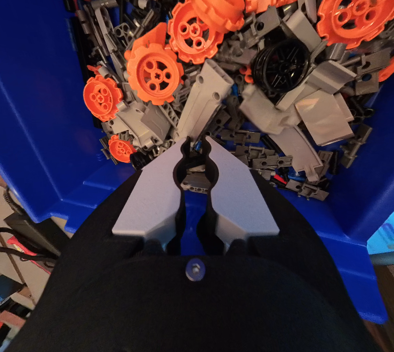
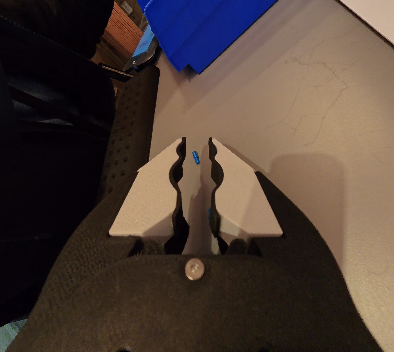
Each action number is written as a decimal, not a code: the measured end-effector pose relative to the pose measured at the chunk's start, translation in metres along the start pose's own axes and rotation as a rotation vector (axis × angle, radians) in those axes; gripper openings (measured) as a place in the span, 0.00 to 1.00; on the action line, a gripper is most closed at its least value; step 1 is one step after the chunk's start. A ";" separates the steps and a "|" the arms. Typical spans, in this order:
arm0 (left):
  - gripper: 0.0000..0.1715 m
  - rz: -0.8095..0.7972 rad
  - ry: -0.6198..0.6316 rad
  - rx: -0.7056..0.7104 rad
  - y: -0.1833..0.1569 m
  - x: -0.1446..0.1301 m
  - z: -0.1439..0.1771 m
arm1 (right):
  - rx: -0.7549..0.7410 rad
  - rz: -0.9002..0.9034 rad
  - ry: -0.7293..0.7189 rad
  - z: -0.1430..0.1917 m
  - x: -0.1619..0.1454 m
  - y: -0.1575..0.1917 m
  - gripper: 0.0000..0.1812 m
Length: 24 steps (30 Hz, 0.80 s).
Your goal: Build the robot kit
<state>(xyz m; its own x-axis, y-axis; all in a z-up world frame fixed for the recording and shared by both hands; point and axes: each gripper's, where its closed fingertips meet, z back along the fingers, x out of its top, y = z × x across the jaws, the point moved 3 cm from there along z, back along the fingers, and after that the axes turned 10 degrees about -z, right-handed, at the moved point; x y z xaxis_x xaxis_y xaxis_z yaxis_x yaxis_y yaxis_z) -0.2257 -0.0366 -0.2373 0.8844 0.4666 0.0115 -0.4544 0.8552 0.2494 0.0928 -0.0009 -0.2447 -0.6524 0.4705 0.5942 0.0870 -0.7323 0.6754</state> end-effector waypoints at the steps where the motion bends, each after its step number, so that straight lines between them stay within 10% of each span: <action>1: 0.04 0.010 -0.009 -0.005 0.002 0.001 0.002 | 0.000 0.000 0.001 0.000 0.000 0.000 0.10; 24: 0.01 0.100 -0.110 -0.006 0.040 0.027 0.001 | -0.002 -0.002 0.005 -0.001 -0.001 -0.001 0.10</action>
<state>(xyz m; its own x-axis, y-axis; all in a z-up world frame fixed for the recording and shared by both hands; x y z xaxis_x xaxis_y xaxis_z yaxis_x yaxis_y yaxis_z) -0.2199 0.0098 -0.2263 0.8406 0.5226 0.1422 -0.5416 0.8068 0.2363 0.0928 -0.0010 -0.2458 -0.6560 0.4698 0.5908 0.0839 -0.7325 0.6756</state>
